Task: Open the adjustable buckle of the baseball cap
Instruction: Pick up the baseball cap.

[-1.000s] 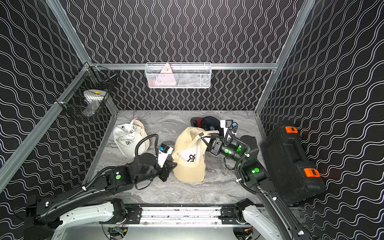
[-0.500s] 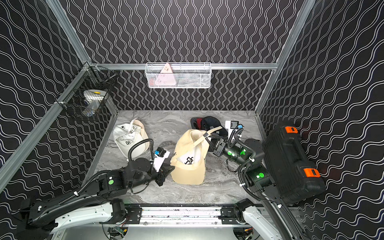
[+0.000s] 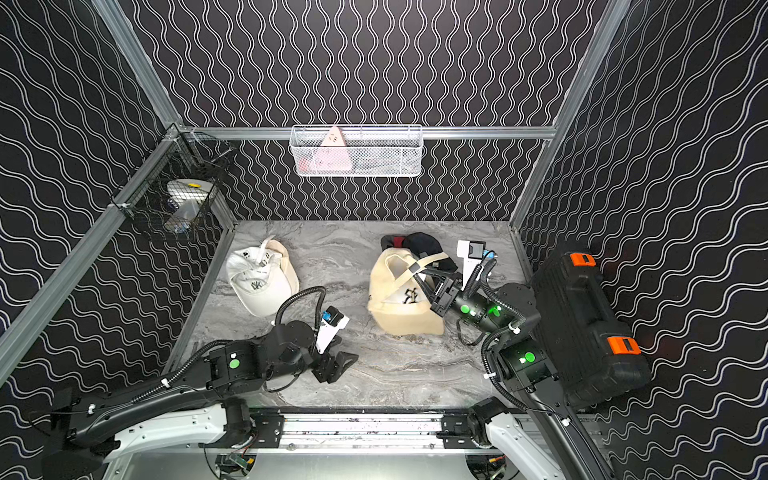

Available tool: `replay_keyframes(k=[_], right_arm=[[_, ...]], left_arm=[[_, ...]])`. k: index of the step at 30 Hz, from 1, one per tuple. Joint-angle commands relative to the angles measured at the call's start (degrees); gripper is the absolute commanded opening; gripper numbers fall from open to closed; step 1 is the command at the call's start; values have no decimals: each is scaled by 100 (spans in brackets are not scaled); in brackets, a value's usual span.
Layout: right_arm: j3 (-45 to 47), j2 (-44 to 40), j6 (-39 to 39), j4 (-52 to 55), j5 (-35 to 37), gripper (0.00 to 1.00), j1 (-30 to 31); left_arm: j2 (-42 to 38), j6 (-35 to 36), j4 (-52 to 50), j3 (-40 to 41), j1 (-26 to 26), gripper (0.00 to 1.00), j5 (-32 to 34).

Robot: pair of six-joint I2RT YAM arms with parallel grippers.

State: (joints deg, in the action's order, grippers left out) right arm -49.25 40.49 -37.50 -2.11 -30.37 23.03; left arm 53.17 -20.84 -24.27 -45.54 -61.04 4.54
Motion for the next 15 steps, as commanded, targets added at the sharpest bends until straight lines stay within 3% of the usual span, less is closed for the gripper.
replay_keyframes(k=[1,11,15], right_arm=[[-40,-6,206,-76,-215,0,34],[35,5,788,740,-153,0,196],[23,115,1042,1026,-18,0,546]], left_arm=[[-32,141,-8,-239,-47,74,112],[465,679,112,-1637,-128,76,295],[774,868,169,-2273,-124,77,394]])
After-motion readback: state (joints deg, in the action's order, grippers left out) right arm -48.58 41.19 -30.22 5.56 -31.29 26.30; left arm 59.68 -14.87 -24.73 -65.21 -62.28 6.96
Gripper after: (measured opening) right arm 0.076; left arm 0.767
